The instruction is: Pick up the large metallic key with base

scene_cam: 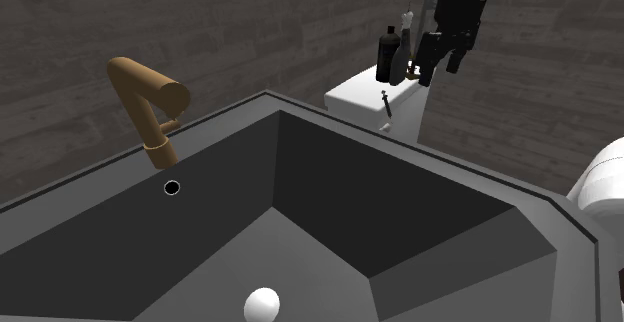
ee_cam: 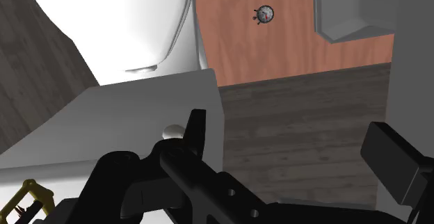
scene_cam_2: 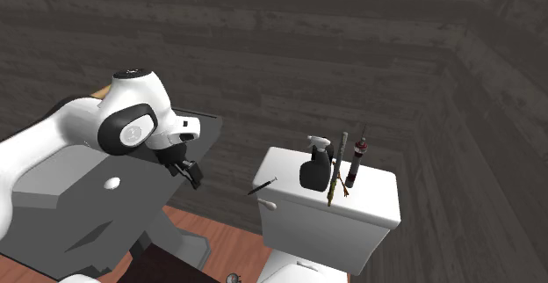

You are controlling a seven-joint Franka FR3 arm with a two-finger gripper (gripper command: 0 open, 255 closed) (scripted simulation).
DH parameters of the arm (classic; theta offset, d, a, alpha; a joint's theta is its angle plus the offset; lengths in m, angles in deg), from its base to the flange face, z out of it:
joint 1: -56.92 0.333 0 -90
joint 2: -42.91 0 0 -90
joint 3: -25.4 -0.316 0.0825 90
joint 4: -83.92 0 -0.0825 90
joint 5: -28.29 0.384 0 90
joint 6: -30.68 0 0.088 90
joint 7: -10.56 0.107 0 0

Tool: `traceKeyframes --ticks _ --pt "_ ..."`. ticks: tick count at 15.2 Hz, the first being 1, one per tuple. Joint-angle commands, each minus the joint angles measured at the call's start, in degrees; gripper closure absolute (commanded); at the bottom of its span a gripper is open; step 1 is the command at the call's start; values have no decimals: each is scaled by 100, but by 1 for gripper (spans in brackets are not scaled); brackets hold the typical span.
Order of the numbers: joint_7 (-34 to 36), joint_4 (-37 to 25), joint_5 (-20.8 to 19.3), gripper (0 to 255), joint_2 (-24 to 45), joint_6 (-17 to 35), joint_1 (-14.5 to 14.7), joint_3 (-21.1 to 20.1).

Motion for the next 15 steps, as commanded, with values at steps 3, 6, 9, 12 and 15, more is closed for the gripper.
traceKeyframes --ticks 3,6,9,12,15 --pt "-240 -7 -130 0 163 232 -88 216" --pt "-594 -71 -295 0 458 580 -209 537" --pt "-944 -201 -417 0 807 919 -312 853" --pt "-1295 -395 -488 0 1203 1242 -392 1166" --pt "-1654 -654 -497 0 1641 1538 -447 1475"
